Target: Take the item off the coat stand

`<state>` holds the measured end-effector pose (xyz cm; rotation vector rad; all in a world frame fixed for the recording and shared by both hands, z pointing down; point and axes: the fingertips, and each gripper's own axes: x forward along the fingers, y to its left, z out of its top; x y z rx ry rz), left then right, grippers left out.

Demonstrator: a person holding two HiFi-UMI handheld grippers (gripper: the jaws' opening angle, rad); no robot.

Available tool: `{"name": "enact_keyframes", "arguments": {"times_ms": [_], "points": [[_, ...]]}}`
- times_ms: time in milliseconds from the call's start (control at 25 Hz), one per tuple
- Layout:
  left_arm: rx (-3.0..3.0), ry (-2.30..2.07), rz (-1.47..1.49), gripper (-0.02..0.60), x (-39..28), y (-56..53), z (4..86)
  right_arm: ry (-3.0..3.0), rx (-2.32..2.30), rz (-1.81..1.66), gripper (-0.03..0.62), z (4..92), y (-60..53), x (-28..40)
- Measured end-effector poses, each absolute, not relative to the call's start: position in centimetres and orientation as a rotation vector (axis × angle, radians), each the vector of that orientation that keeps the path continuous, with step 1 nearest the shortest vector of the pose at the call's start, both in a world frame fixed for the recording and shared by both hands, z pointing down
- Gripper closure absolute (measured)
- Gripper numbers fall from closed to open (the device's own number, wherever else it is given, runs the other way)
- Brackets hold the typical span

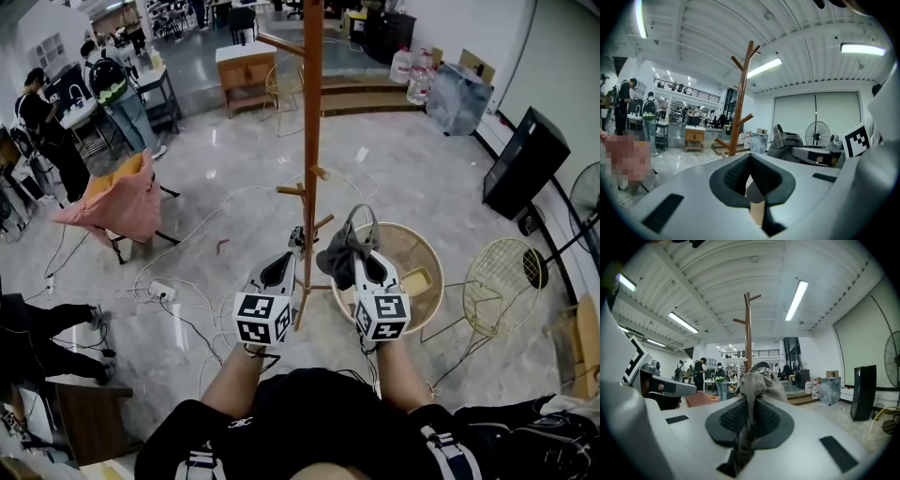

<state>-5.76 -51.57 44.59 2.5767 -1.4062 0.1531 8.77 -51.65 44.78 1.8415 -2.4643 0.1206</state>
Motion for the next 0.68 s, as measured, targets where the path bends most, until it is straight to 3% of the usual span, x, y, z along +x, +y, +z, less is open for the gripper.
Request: {"name": "enact_keyframes", "arguments": {"times_ms": [680], "points": [[2.584, -1.411, 0.160, 0.570, -6.2, -50.8, 44.7, -2.533, 1.861, 0.188, 0.560, 44.4, -50.7, 8.8]]}}
